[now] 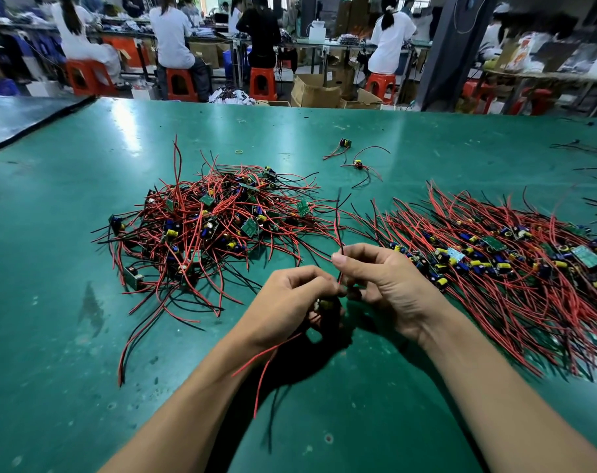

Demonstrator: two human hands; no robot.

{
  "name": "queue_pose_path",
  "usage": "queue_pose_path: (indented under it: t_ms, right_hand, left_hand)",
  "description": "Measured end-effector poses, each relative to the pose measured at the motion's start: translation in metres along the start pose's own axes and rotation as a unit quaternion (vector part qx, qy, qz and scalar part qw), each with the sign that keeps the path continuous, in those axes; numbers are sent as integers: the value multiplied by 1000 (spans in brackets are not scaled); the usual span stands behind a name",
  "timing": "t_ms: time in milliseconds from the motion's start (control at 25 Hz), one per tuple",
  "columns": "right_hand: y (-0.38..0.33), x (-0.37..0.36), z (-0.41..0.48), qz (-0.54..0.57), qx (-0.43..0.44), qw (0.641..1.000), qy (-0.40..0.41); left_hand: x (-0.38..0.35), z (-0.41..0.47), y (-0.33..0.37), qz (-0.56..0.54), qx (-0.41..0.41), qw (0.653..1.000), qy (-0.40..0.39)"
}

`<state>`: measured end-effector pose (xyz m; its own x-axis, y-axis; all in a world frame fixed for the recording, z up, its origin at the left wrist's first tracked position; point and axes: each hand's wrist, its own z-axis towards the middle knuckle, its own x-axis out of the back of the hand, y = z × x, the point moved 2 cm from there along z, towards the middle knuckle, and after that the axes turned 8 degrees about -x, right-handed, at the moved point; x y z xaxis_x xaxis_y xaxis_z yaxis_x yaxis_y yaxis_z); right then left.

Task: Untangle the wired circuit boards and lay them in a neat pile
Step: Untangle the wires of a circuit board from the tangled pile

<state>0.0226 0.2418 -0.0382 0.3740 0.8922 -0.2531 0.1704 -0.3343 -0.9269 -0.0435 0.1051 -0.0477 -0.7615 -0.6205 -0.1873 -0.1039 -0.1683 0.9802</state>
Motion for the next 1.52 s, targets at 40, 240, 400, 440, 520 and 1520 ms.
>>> queue_pose_path:
  t_ms: [40,240,400,440,520,1520]
  right_hand:
    - [1,-2,-1,3,-10,1000,-9]
    - [2,-1,-5,36,-67,996,-57]
    - [3,0,-6,-11,-94,988,-121]
    - [4,1,-5,-18,-92,988,-124]
    - [6,0,-2,-9,-78,992,-103]
    - [5,29,15,-60,175,935,304]
  left_hand:
    - [0,-1,0,10,-6,1000,-2]
    - [0,-3,-1,11,-20,1000,7]
    - [0,-2,-1,-43,-3,999,8]
    - [0,-2,-1,-52,3,999,4]
    - [0,-3,1,-52,9,999,-1]
    - [-6,-6,1,97,-12,995,27]
